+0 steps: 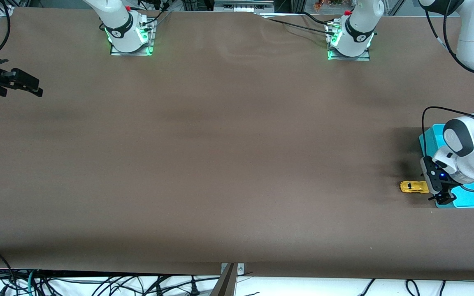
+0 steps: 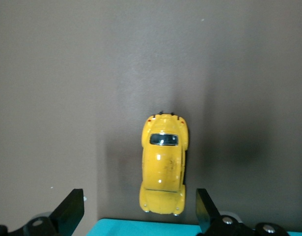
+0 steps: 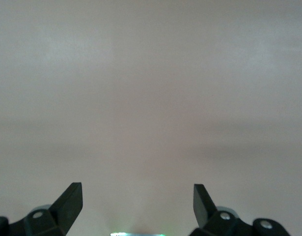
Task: Wind and store yellow beetle car
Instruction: 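Close the left gripper around the yellow car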
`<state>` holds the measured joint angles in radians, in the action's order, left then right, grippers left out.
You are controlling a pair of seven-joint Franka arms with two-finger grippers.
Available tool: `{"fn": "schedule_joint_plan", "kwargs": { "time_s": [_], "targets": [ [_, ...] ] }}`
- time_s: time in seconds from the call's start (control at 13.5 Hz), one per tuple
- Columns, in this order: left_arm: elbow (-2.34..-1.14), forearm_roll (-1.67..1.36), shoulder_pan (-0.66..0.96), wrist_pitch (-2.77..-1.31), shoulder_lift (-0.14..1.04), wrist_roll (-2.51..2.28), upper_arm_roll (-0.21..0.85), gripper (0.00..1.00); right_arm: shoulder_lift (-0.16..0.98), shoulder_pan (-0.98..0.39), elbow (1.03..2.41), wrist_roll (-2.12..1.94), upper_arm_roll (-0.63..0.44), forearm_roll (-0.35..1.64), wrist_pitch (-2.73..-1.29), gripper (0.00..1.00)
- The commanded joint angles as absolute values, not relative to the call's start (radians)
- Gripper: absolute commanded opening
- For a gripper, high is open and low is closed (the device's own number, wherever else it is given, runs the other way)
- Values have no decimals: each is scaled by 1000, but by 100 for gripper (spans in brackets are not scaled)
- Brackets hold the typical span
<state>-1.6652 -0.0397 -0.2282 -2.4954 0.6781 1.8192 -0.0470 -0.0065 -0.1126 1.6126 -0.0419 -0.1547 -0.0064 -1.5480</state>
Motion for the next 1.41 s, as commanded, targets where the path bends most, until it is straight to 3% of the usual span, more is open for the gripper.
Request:
{"fn": "schedule_joint_plan", "kwargs": {
  "time_s": [0.0,0.22,0.74,0.81,0.89,0.96,1.11,1.33],
  "targets": [
    [-1651,-17,-235,-2517,702,1830,-38,100,24,-114,1551,-37,-163,-3,-1555,100],
    [-1669,-25,-233,-2568,725,1819,-38,100,28,-60,1554,-26,-114,-2,-1560,100],
    [-1758,-31,-235,-2680,738,1747,-38,99,21,-41,1589,-37,-109,2,-1546,100],
    [-1758,-37,-235,-2680,738,1750,-38,76,21,-41,1588,-37,-107,2,-1546,100],
    [-1753,-37,-235,-2680,735,1756,-38,38,23,-40,1588,-38,-109,2,-1546,100],
    [-1753,-38,-235,-2680,733,1752,-38,30,25,-35,1588,-38,-109,3,-1546,100],
    [-1746,-38,-235,-2669,723,1750,-37,3,25,-32,1588,-37,-109,3,-1546,100],
    [-1741,-60,-233,-2591,672,1747,-34,0,25,-32,1588,-38,-109,2,-1549,100]
  ]
}}
